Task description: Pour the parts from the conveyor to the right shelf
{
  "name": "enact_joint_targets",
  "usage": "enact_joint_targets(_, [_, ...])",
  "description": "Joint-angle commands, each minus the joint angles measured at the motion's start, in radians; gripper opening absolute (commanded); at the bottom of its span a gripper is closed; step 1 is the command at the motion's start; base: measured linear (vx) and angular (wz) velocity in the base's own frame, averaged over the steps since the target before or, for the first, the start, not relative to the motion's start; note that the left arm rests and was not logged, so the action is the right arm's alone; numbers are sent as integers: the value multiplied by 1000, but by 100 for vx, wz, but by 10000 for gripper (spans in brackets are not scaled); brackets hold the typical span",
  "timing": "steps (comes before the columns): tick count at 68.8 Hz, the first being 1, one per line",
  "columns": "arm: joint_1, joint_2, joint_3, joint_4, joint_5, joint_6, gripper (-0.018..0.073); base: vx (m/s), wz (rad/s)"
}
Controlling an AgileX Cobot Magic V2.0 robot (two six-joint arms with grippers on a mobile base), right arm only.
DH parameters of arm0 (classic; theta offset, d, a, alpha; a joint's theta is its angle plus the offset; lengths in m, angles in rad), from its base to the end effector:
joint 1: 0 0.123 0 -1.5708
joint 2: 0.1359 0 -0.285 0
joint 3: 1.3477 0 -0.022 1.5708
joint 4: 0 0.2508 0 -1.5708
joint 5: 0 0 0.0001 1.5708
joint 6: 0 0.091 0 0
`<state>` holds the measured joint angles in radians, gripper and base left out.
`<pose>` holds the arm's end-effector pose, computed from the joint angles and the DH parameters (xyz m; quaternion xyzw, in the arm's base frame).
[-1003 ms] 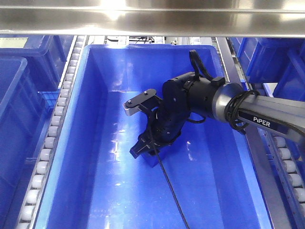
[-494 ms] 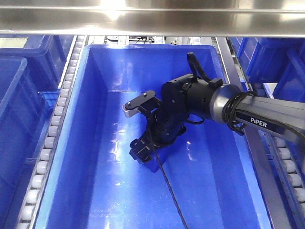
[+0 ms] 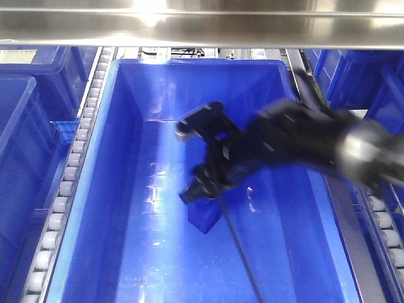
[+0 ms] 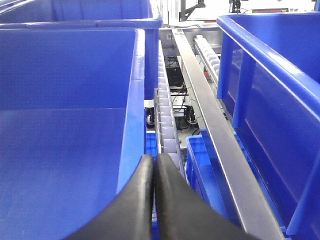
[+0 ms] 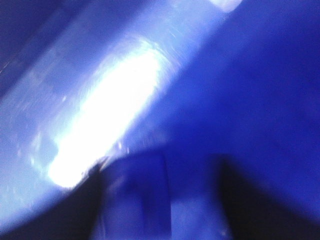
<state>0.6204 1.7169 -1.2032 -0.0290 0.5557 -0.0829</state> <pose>0.2996 0.2123 0.2373 -0.3386 0.8951 0.0665 0.2825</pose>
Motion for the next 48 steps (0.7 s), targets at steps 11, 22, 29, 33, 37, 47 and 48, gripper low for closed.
enact_joint_targets(11, [-5,-267,224,-16,-320,0,-11,0,0])
enact_joint_targets(22, [-7,-442,370,-16,-488,0,-10,0,0])
enact_joint_targets(29, [-22,-545,465,-13,-617,0,-10,0,0])
enact_joint_targets(33, [-25,-600,516,-5,-682,0,-10,0,0])
enact_joint_targets(37, [-32,-665,578,14,-749,0,-10,0,0])
enact_joint_targets(47, [-32,-803,689,19,-778,0,-10,0,0])
enact_joint_targets(48, [-33,-813,697,19,-776,0,-10,0,0])
